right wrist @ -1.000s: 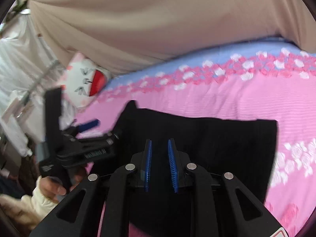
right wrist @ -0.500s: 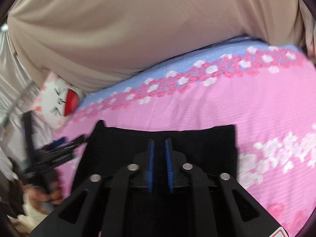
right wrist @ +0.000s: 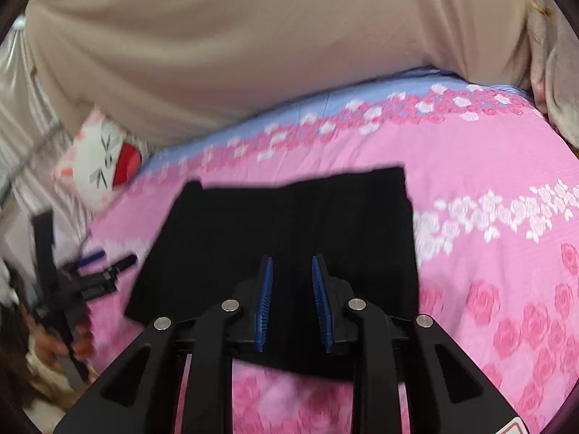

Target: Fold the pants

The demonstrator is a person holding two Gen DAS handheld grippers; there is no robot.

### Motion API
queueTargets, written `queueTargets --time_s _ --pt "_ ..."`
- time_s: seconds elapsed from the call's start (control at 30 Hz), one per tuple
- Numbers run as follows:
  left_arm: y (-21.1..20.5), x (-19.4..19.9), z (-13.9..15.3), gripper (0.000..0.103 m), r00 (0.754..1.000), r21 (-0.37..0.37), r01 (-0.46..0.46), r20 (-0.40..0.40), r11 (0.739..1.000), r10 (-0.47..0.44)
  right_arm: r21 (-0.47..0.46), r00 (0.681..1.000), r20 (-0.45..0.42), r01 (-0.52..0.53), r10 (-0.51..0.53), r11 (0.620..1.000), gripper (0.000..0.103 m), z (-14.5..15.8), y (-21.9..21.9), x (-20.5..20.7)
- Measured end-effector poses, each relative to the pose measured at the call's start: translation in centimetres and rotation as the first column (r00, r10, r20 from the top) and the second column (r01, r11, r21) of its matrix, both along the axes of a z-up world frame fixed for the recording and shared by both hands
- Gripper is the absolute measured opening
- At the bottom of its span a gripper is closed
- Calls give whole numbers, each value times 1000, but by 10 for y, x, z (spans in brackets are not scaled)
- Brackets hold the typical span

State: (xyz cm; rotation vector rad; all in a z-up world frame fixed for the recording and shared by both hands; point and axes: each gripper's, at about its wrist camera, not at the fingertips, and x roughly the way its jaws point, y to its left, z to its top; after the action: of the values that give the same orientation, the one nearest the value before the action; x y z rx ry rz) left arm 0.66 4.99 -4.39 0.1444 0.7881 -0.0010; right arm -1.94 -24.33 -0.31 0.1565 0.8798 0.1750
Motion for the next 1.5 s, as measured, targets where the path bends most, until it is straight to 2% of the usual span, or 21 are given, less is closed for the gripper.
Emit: queueTargets --time_s 0.03,0.1,0.13,0.23,0.33,0.47,0.57,0.63,0.77,0.83,0.87,0.9,0.97,1.03,1.13,1.2,1.27,1.3,1.37,1.4,1.5 --pt "-1 -5 -1 98 1000 13 4 2 1000 -4 -20 999 -34 0 -1 1000 22 -16 1 1" --pt "-1 -14 -5 98 1000 24 11 2 1000 -11 8 999 -26 33 -33 999 20 -13 -5 -5" --pt "-1 -16 -6 98 1000 25 16 -6 1000 -16 0 999 -28 39 -39 999 26 -1 2 -2" --pt "4 -23 -7 98 1000 20 14 -8 1000 -13 -31 995 67 -78 80 996 28 29 39 6" --pt "8 -28 -7 98 1000 9 13 -4 1000 -13 -44 970 100 -219 222 975 28 43 94 36" --pt "13 -38 -10 98 1000 9 19 -12 1000 -19 -20 955 65 -288 289 957 28 21 142 87" --pt "19 -44 -11 98 1000 9 14 -12 1000 -14 -29 953 -74 -296 293 955 28 -34 163 124" --pt "23 -46 -12 98 1000 5 10 -18 1000 -10 4 951 -38 -308 308 951 25 -37 165 119" --pt "27 -43 -12 98 1000 11 6 -18 1000 -6 40 947 12 -320 320 947 27 -7 171 105" --pt "26 -40 -12 98 1000 7 11 -18 1000 -11 -32 949 -55 -314 312 949 25 -23 173 110" --pt "25 -39 -12 98 1000 6 13 -18 1000 -13 -28 951 -75 -304 301 952 19 -30 171 112" --pt "23 -36 -11 98 1000 9 17 -21 1000 -16 34 955 -63 -289 291 957 18 -26 162 110" --pt "20 -34 -9 98 1000 14 20 -14 1000 -20 102 967 -13 -251 254 962 21 -5 143 100" --pt "17 -32 -8 98 1000 23 19 -14 1000 -19 80 974 86 -215 208 973 24 18 124 89" --pt "10 -30 -7 98 999 21 31 -17 999 -31 19 989 131 -66 63 998 31 35 74 85" --pt "3 -28 -7 98 999 26 41 -22 999 -41 -15 990 108 89 -87 996 31 24 23 87" --pt "-4 -26 -6 98 998 29 51 -22 998 -50 -81 982 29 186 -185 979 31 -1 -10 97" --pt "-10 -25 -6 98 998 32 59 -21 998 -58 -64 980 -15 196 -198 978 24 -13 -24 98" --pt "-19 -24 -6 98 997 45 69 -22 997 -68 99 981 6 192 -193 976 26 -7 -40 82" --pt "-25 -23 -6 98 997 58 77 -20 995 -76 136 982 30 181 -186 974 29 3 -41 70" --pt "-37 -20 -5 98 996 82 85 -22 993 -84 103 982 131 121 -134 987 29 30 -27 33"
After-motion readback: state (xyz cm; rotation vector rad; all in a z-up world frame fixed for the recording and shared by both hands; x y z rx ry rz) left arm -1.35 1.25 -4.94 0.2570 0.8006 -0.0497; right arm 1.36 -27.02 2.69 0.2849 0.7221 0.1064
